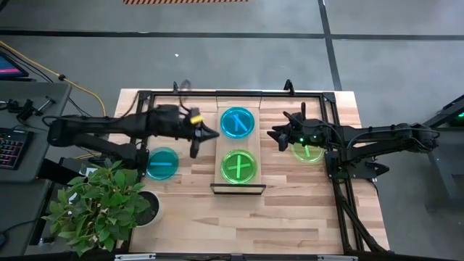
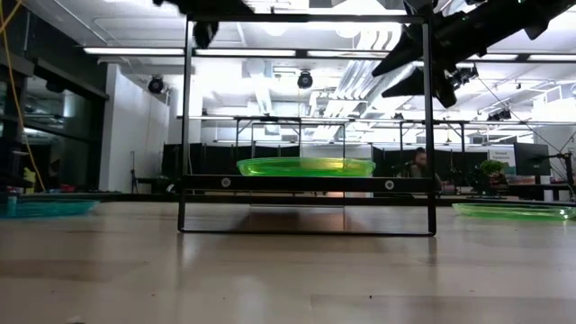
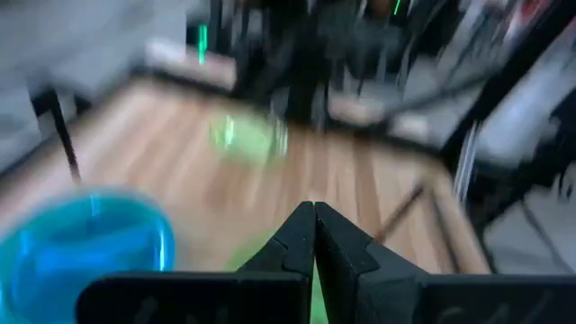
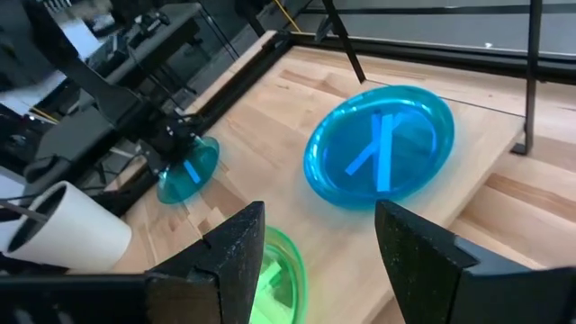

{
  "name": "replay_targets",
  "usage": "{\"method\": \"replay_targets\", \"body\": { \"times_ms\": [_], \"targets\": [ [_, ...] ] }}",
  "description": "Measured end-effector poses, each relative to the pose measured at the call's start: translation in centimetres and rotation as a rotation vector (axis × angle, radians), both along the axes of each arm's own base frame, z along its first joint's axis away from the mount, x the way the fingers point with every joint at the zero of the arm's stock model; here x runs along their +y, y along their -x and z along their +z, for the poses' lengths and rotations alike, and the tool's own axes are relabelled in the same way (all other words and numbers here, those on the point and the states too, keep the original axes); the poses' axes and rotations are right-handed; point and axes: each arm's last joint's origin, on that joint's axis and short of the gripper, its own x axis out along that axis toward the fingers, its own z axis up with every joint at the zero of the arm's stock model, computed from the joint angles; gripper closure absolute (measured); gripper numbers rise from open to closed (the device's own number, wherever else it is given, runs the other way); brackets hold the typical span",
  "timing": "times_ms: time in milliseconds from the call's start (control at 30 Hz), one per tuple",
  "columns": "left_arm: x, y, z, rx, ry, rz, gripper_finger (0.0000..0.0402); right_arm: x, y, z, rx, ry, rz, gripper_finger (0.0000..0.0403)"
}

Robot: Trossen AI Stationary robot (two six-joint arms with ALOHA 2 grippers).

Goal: Place and stack plates onto a shelf
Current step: Stack the blue plate on top of the blue plate on the shelf

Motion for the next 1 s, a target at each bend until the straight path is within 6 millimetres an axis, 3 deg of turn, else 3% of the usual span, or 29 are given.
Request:
{"method": "replay_targets", "body": {
  "times_ms": [133,367,1000],
  "targets": [
    [0.4,0.9,1.0,-0.174,-0.008,0.015,0.0401,0.0,-0.1,0.1,-0.015,0.001,0.001,0.0206],
    [0.9,1.9,-2.8,-0.337,0.168,0.052,0.0401,0.1,-0.1,0.1,-0.013,-0.004,0.016,0.0206],
    [1.2,2.0,-3.2,-0.292,0.100,0.060,0.0398,0.1,-0.1,0.1,-0.009,0.005,0.019,0.0206]
  ]
}}
